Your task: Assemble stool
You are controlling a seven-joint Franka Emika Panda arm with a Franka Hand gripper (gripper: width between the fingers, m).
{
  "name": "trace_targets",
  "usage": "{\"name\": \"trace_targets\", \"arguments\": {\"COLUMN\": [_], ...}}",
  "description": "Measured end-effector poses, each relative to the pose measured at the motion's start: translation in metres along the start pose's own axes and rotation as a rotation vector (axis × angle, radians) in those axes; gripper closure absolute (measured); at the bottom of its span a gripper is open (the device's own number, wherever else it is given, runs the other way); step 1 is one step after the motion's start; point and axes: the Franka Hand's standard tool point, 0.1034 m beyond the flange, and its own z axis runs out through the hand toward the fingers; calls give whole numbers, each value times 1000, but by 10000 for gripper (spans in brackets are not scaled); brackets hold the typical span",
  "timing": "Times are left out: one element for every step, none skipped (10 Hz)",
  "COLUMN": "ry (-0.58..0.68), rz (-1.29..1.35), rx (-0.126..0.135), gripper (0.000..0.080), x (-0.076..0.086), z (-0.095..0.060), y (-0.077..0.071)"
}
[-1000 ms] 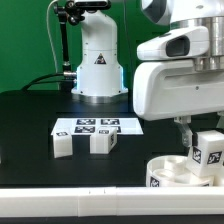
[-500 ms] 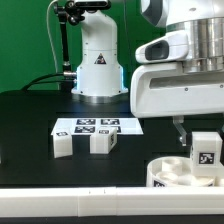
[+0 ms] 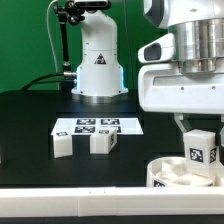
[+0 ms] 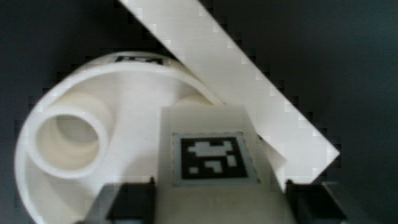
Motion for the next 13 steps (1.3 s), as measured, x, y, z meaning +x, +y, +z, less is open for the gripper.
{"name": "trace_targets", "arguments": {"ry": [-10,-24,-35,-42,-54,-64,-72,-79,-88,-91,-98,-103,-104], "rz": [78,204,278,341,447,518,575,621,684,704,762,796,797], "rx": [4,12,19,22,25,28,31,33,35,35,36,37,37], "gripper": [453,453,453,453,453,453,453,453,454,454,454,454,454], "x": [0,1,2,2,0,-1,-2,-3,-4,-5,-4,-5,-6], "z": [0,0,0,0,1,1,0,0,1,1,1,1,1], "y": [0,1,2,2,1,1,0,-1,-2,-2,-2,-2,-2]}}
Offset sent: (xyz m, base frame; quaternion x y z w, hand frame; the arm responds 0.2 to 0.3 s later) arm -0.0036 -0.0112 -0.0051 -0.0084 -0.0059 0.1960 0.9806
